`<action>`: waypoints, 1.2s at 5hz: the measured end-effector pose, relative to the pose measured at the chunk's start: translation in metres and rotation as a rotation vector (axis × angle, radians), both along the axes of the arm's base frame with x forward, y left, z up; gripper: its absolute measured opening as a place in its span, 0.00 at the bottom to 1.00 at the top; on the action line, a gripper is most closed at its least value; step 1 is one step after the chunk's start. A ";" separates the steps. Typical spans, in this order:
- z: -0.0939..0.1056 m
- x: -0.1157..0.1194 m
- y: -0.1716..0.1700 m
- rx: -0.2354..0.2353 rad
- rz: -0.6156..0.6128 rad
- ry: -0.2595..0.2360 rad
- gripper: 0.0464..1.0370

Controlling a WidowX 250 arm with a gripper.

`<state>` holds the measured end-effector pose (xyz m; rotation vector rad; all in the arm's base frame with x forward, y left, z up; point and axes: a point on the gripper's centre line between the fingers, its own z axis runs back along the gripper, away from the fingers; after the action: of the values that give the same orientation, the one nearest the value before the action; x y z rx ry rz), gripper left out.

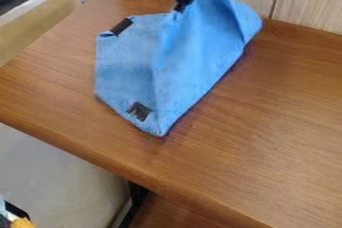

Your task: Fold the cloth from rigth to left

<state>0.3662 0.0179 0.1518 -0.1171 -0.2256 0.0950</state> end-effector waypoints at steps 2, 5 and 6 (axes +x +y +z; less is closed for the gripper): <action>-0.050 -0.005 0.040 0.015 0.081 0.063 0.03; -0.073 -0.011 0.051 0.038 0.113 0.136 0.23; -0.072 -0.013 0.051 0.042 0.111 0.153 0.51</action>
<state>0.3534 0.0690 0.0797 -0.0550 -0.0817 0.2087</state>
